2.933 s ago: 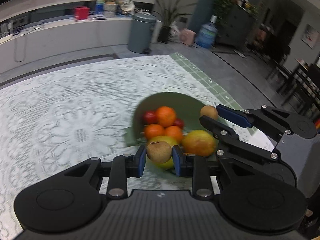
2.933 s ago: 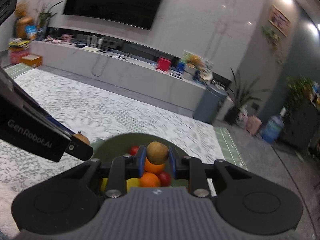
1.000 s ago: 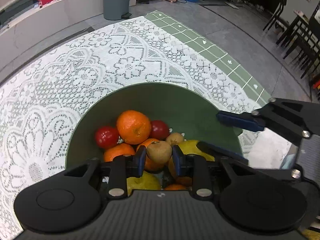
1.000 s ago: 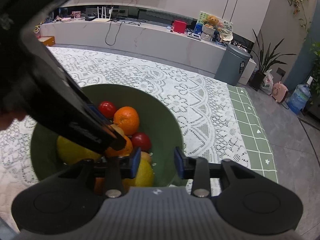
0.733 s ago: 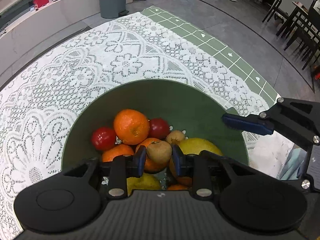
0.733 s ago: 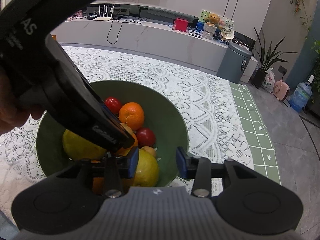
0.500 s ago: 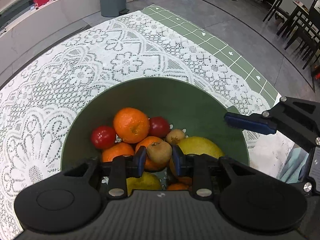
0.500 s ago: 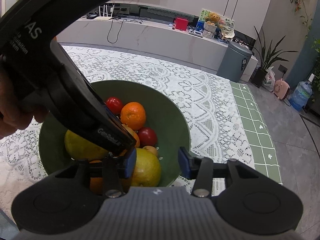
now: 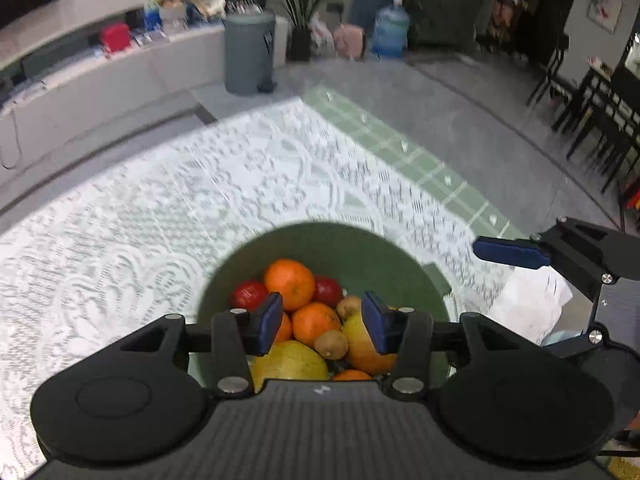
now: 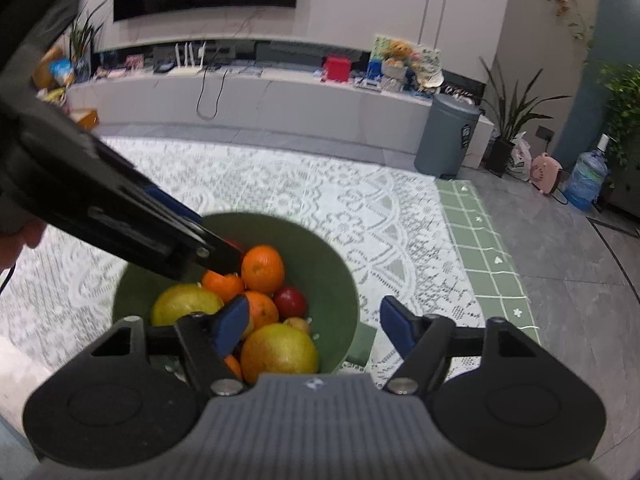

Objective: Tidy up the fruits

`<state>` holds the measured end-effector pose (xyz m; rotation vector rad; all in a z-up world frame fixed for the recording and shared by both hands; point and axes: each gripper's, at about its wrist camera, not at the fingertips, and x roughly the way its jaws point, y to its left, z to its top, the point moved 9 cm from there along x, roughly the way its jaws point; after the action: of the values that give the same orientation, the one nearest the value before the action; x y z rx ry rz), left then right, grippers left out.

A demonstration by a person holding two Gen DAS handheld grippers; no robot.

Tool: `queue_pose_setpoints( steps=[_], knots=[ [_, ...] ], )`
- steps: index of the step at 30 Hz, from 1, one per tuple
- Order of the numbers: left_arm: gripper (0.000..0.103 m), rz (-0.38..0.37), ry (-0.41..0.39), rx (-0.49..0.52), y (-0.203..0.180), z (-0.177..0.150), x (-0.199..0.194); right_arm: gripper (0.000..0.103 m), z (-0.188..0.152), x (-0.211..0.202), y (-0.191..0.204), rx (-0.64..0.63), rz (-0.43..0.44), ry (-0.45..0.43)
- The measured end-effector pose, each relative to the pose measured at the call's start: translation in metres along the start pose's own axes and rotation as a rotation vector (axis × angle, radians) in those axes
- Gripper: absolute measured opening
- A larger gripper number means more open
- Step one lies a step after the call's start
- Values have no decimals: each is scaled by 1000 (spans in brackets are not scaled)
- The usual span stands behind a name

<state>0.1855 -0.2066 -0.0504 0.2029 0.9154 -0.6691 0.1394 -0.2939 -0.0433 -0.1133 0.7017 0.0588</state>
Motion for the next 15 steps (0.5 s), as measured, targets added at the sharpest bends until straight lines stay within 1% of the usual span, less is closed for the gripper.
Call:
queue_pose_setpoints(
  steps=[4, 5, 6, 8, 11, 15],
  knots=[
    [57, 57, -87, -21, 10, 4, -36, 85, 11, -22, 4, 34, -10, -49],
    [58, 73, -114, -24, 12, 4, -46, 90, 13, -27, 5, 43, -12, -60],
    [61, 90, -136, -25, 13, 4, -54, 95, 15, -32, 6, 52, -15, -72],
    [65, 133, -175, -16, 17, 1, -71, 97, 19, -43, 10, 69, -10, -94],
    [73, 203, -211, 12, 20, -7, -92, 98, 23, -56, 14, 96, 11, -110],
    [85, 288, -254, 7, 24, -24, -114, 99, 18, -67, 17, 155, 7, -106]
  ],
)
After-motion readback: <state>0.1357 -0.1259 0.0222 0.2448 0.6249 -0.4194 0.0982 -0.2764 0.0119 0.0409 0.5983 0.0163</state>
